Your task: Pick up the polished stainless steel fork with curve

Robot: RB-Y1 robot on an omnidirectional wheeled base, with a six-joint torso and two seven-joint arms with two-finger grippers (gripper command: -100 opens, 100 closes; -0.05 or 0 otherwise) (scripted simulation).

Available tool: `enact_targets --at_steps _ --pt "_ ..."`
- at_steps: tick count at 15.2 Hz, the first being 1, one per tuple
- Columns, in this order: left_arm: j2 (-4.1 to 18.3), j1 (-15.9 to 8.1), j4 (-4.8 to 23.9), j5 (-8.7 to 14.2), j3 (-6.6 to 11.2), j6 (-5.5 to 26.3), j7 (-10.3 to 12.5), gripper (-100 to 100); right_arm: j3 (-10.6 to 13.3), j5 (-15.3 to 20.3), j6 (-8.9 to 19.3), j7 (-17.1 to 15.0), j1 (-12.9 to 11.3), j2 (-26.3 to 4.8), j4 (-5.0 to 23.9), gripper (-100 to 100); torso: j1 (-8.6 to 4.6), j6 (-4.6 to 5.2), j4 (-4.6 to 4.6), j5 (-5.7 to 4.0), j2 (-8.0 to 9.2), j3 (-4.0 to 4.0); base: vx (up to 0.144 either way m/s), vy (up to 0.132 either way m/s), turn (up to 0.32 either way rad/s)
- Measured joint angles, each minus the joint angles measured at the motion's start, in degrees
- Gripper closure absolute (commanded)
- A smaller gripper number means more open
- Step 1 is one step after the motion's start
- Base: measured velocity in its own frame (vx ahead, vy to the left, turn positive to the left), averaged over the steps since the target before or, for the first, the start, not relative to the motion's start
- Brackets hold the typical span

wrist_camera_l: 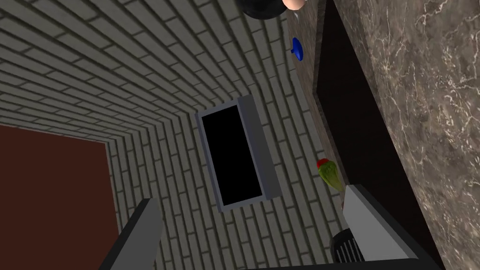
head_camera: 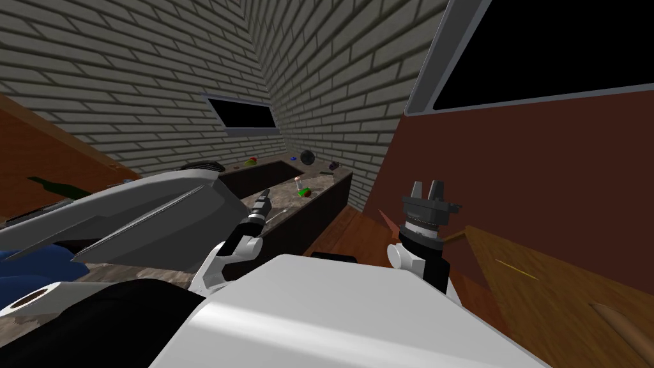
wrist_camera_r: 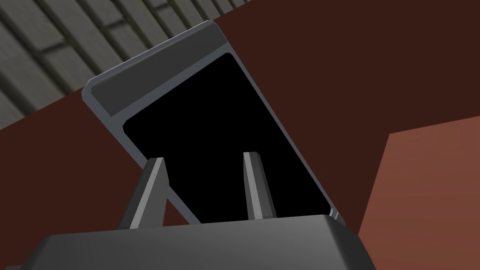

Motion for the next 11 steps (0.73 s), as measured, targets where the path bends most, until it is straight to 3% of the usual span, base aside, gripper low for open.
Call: enact_targets --at_steps 11 --pt "1.6 1.0 1.4 3.3 5.41 13.6 2.3 -100 0.0 0.0 0.0 0.0 0.0 0.0 0.0 0 -0.02 0.01 -0.02 0.00 -0.07 -0.05 0.068 -0.031 -0.010"
